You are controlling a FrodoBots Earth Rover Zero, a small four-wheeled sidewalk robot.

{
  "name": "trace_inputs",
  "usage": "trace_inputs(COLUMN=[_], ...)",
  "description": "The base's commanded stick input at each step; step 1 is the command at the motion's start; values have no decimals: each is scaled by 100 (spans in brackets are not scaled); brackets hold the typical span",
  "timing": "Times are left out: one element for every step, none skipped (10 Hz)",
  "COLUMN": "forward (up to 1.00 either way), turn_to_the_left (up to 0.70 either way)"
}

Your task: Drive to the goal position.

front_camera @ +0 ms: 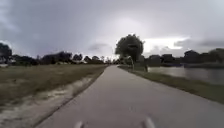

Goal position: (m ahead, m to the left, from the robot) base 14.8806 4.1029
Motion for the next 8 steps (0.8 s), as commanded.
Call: trace_inputs(forward=[100, 100, 100, 100, 100, 100, 100, 100], turn_to_the_left=[0, 0, 0, 0, 0, 0, 0, 0])
